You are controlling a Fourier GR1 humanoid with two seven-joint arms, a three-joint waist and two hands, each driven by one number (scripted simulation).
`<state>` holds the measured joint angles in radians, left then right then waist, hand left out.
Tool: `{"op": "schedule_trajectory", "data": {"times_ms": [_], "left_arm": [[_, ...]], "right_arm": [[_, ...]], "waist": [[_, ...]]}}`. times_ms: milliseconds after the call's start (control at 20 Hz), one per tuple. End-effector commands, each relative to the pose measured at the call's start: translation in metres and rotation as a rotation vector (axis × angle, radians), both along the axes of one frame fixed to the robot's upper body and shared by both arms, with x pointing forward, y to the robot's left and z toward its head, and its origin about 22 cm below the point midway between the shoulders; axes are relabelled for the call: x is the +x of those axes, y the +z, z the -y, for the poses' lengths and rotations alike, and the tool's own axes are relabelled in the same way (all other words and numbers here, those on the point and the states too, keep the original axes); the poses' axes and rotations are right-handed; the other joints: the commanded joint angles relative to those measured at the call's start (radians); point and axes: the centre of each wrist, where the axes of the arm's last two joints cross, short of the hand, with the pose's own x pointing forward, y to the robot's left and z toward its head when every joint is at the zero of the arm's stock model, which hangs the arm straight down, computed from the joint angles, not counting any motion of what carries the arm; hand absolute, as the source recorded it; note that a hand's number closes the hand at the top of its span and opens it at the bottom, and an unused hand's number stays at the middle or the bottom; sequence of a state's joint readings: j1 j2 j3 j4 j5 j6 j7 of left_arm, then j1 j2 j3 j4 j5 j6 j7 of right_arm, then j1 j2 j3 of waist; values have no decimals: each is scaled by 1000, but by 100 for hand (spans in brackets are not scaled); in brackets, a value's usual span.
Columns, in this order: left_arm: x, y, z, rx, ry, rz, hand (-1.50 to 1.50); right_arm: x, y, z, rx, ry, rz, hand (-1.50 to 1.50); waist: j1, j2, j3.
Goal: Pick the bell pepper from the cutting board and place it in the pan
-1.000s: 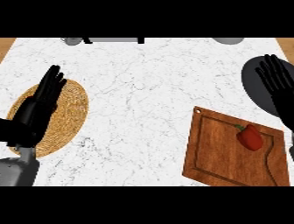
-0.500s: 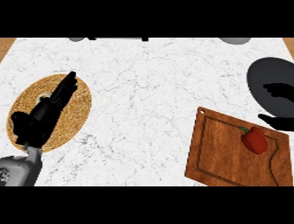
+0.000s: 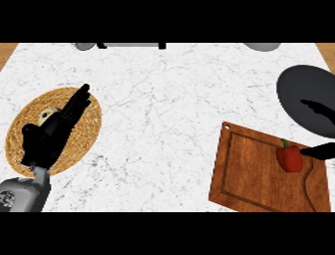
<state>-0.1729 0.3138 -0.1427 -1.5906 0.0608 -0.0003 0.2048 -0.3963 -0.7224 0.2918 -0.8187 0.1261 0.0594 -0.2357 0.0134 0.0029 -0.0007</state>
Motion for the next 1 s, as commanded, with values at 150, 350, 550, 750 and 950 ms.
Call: {"op": "schedule_trajectory", "data": {"times_ms": [150,350,550,750,950], "left_arm": [[6,0,-1,13,-23,-9,0],[7,-1,4,3,-6,-7,0],[3,7,2,4,-20,-1,0],[1,-10,2,6,7,-4,0],[-8,-20,-7,-10,18,-28,0]], "right_arm": [[41,54,-26,-337,87,-215,-150],[56,65,-72,-477,202,-431,-150],[69,64,-107,-521,263,-599,-150],[68,62,-139,-532,296,-674,-150],[59,68,-135,-568,256,-669,-150]], "waist": [[8,-1,-2],[9,-4,-4],[7,-5,-1],[-14,-6,-1],[-14,-5,0]]}}
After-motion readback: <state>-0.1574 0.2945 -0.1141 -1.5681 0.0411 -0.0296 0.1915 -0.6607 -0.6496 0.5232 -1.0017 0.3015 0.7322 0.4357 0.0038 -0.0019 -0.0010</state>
